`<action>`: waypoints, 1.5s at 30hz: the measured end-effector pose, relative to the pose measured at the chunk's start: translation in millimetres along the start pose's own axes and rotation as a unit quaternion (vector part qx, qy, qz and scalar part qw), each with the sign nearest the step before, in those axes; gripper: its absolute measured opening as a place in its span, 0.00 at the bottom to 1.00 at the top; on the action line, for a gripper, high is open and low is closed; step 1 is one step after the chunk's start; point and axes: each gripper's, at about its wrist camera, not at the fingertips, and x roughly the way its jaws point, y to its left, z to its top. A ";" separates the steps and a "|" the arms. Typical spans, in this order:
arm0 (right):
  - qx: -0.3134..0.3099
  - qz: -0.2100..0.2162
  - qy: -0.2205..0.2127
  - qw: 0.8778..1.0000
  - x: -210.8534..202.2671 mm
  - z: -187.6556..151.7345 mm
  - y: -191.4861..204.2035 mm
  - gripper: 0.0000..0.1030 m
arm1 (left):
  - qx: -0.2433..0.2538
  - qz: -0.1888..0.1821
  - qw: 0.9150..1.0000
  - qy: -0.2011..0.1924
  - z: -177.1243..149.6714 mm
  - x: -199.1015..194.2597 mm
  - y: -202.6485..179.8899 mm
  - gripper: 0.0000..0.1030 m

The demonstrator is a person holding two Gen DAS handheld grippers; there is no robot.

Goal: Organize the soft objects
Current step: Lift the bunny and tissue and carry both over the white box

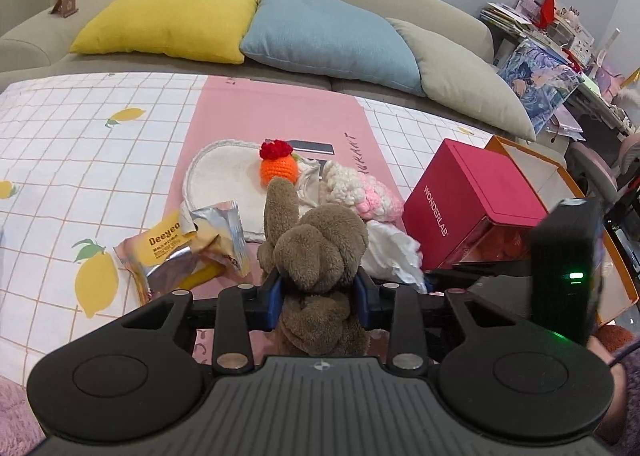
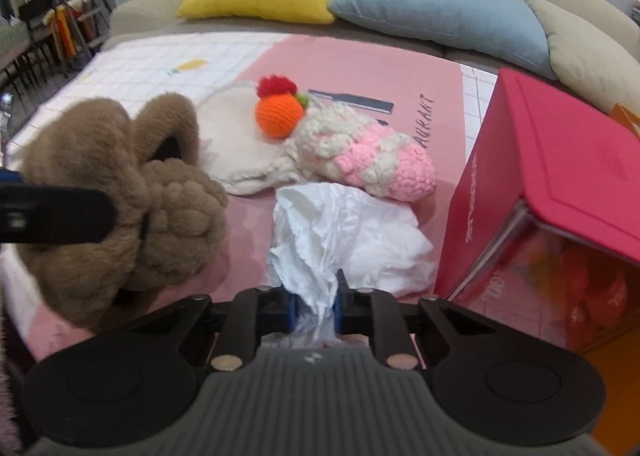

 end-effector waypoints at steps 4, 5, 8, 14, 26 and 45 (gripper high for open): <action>-0.006 0.029 0.001 1.000 -24.4 -0.1 2.9 0.14 | -0.004 0.003 1.000 -0.005 -1.5 -7.1 1.2 0.38; -0.008 0.037 0.000 0.999 -31.9 -0.7 3.6 0.14 | -0.005 0.003 1.000 -0.007 -1.7 -9.0 1.4 0.38; -0.012 0.053 -0.006 0.999 -53.9 -3.7 3.3 0.14 | -0.008 0.001 1.000 -0.015 -2.4 -17.3 0.8 0.38; -0.001 0.064 -0.043 0.997 -106.6 -9.0 -10.9 0.14 | 0.003 -0.022 0.999 -0.041 0.2 -38.3 -12.6 0.38; 0.053 0.036 -0.117 0.991 -196.0 -4.3 -70.2 0.14 | 0.076 -0.108 0.987 -0.091 35.0 -57.5 -80.5 0.38; 0.049 -0.120 -0.075 0.989 -225.2 3.7 -185.1 0.15 | 0.236 -0.176 0.953 -0.071 78.0 12.6 -238.9 0.38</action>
